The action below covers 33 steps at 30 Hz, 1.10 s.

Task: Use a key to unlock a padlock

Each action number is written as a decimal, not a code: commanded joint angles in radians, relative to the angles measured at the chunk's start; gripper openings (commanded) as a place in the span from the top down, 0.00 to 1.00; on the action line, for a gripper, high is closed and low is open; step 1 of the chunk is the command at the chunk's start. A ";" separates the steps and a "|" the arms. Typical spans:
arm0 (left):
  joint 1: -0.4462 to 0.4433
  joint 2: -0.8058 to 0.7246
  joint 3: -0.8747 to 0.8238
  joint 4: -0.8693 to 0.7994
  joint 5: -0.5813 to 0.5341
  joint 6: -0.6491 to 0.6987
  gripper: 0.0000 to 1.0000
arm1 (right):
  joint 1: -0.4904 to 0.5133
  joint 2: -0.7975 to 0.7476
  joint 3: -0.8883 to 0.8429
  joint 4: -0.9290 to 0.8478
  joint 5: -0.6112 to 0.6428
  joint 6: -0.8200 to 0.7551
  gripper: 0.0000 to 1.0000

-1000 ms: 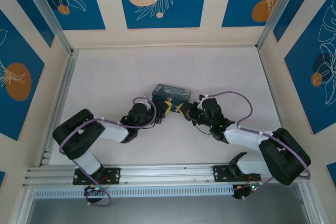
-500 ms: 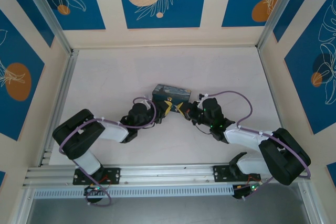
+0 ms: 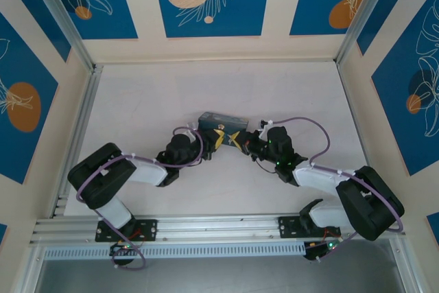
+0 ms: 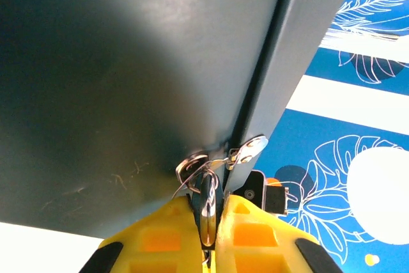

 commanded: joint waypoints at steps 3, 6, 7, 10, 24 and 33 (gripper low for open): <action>0.001 -0.036 0.015 0.029 0.048 0.013 1.00 | -0.014 0.046 0.014 0.091 -0.061 0.009 1.00; 0.002 -0.042 0.017 0.012 0.057 0.029 1.00 | -0.028 0.069 0.031 0.088 -0.094 0.007 1.00; 0.002 -0.045 0.015 0.010 0.060 0.035 1.00 | -0.035 0.078 0.035 0.089 -0.107 0.007 1.00; 0.002 -0.056 0.012 -0.004 0.068 0.048 1.00 | -0.057 0.099 0.049 0.097 -0.141 0.002 1.00; 0.003 -0.096 -0.004 -0.042 0.074 0.071 1.00 | -0.114 0.168 0.081 0.112 -0.221 -0.029 1.00; 0.002 -0.078 -0.010 0.008 0.052 0.050 1.00 | -0.113 0.194 0.060 0.148 -0.224 -0.011 1.00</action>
